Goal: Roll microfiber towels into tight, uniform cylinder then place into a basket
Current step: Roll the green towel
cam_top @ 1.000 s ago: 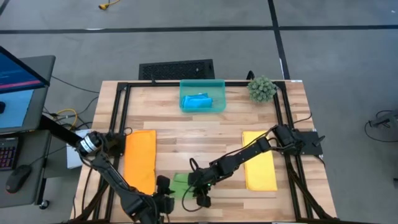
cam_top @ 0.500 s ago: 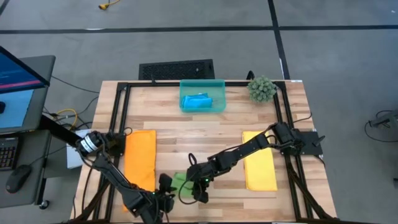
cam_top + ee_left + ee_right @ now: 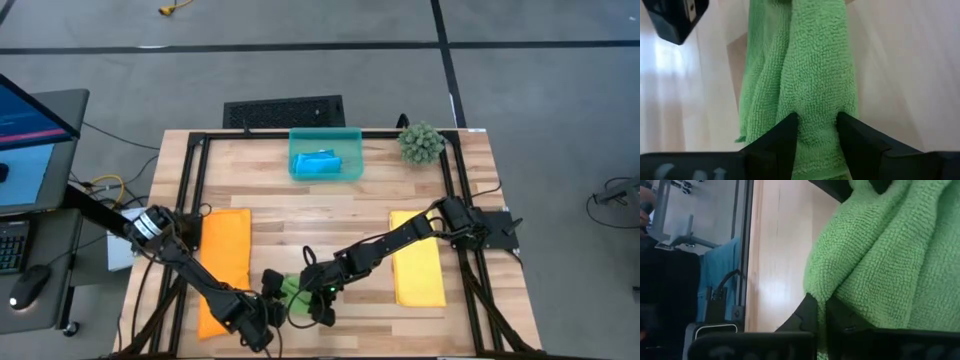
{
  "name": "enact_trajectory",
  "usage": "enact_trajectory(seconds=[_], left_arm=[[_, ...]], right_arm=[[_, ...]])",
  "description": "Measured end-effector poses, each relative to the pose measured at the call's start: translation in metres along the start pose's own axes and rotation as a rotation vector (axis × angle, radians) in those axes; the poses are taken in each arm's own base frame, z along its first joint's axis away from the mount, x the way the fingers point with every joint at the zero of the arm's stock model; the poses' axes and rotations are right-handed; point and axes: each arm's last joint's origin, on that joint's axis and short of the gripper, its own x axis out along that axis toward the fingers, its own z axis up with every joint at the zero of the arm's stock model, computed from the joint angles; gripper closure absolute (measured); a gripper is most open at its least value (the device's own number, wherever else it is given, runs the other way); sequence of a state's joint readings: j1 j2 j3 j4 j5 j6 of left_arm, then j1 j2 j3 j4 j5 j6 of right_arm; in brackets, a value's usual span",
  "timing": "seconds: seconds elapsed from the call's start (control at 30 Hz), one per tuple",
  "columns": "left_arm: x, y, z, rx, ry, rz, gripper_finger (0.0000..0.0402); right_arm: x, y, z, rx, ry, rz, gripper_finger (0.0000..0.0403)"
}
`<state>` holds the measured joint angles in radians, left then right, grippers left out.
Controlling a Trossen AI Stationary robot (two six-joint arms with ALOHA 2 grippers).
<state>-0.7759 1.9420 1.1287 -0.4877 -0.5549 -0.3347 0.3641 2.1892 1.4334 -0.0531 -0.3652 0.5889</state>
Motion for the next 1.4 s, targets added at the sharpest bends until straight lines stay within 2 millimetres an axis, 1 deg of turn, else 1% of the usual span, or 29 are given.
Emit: enact_trajectory(seconds=[0.2,0.33,0.53,0.63,0.7,0.77,0.83,0.93,1.03,1.1,1.17,1.27,1.4], left_arm=[[0.007,0.007,0.003,-0.041,0.038,-0.098,0.0265],[0.008,0.008,0.003,-0.046,0.042,-0.112,0.0265],[0.008,0.007,0.003,-0.046,0.044,-0.116,0.0265],[0.008,0.007,0.003,-0.055,0.046,-0.119,0.0265],[0.009,0.007,0.002,-0.061,0.047,-0.119,0.0265],[0.009,0.007,0.002,-0.067,0.048,-0.120,0.0265],[0.009,0.007,0.002,-0.071,0.049,-0.121,0.0265],[0.009,0.007,0.002,-0.073,0.050,-0.123,0.0265],[0.009,0.007,0.002,-0.081,0.051,-0.123,0.0265],[0.009,0.008,0.003,-0.095,0.053,-0.123,0.0265],[0.010,0.009,0.003,-0.102,0.056,-0.127,0.0265],[0.011,0.011,0.004,-0.105,0.058,-0.130,0.0265],[0.013,0.014,0.005,-0.115,0.059,-0.132,0.0265]], right_arm=[[0.000,-0.001,-0.002,-0.007,0.023,-0.014,0.0336],[0.000,0.000,-0.002,-0.008,0.025,-0.011,0.0306],[0.000,0.000,-0.003,-0.105,0.034,0.003,0.0246],[-0.008,-0.004,-0.001,-0.081,0.079,0.014,0.0228],[-0.013,-0.005,-0.001,-0.070,0.096,-0.004,0.0223],[-0.020,-0.002,-0.001,-0.089,0.110,-0.016,0.0222],[-0.031,0.006,0.002,-0.128,0.104,-0.019,0.0224],[-0.051,0.025,0.003,-0.201,0.086,-0.051,0.0230],[-0.066,0.051,-0.004,-0.320,0.046,-0.128,0.0236],[-0.069,0.071,-0.013,-0.404,0.003,-0.200,0.0239],[-0.064,0.087,-0.023,-0.489,-0.049,-0.286,0.0241],[-0.048,0.103,-0.039,-0.622,-0.096,-0.377,0.0243],[-0.018,0.106,-0.055,-0.821,-0.091,-0.380,0.0241]])
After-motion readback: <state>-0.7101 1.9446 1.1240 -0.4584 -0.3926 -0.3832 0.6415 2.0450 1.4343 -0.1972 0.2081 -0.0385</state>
